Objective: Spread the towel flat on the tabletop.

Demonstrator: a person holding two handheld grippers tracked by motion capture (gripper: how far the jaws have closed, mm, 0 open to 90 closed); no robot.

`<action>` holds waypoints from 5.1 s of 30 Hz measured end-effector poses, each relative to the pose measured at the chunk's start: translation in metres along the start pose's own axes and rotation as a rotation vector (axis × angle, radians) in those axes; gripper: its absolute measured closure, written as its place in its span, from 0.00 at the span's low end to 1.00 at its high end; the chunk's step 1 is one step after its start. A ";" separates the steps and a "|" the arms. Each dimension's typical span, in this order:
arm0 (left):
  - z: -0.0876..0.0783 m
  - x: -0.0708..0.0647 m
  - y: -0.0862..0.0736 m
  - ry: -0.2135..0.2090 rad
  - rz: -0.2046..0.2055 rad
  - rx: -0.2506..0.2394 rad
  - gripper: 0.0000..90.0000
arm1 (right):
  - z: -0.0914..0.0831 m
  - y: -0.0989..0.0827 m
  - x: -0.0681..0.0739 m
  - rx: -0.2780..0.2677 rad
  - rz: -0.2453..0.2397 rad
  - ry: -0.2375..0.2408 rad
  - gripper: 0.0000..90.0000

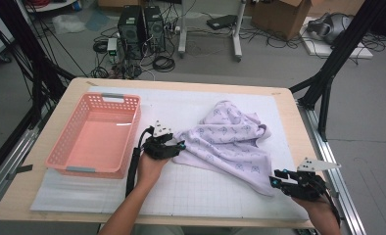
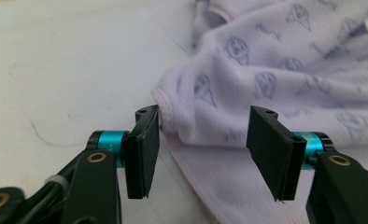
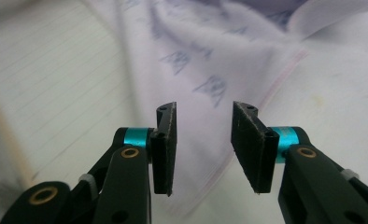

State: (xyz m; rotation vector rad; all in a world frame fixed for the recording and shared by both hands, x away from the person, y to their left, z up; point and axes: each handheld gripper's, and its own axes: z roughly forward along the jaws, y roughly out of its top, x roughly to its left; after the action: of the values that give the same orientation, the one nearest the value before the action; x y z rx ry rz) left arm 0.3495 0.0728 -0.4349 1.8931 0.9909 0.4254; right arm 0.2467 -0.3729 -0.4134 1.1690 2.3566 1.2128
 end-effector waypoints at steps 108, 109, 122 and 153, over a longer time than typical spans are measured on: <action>-0.044 -0.036 -0.037 -0.133 -0.041 0.036 0.46 | 0.006 -0.035 0.030 0.003 0.072 -0.208 0.62; -0.038 -0.036 -0.035 -0.126 -0.041 0.050 0.46 | 0.008 -0.033 0.029 0.011 0.065 -0.211 0.61; -0.031 -0.048 -0.043 -0.072 0.027 0.121 0.96 | 0.017 -0.033 0.019 0.017 0.096 -0.224 0.59; -0.113 -0.061 -0.099 -0.167 -0.034 0.047 0.97 | -0.021 -0.060 0.043 0.102 0.107 -0.129 0.96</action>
State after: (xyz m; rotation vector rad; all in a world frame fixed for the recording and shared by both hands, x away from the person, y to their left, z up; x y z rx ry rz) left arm 0.1939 0.1139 -0.4547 1.9170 0.9272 0.2212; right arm 0.1752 -0.3723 -0.4405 1.3782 2.3100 1.0257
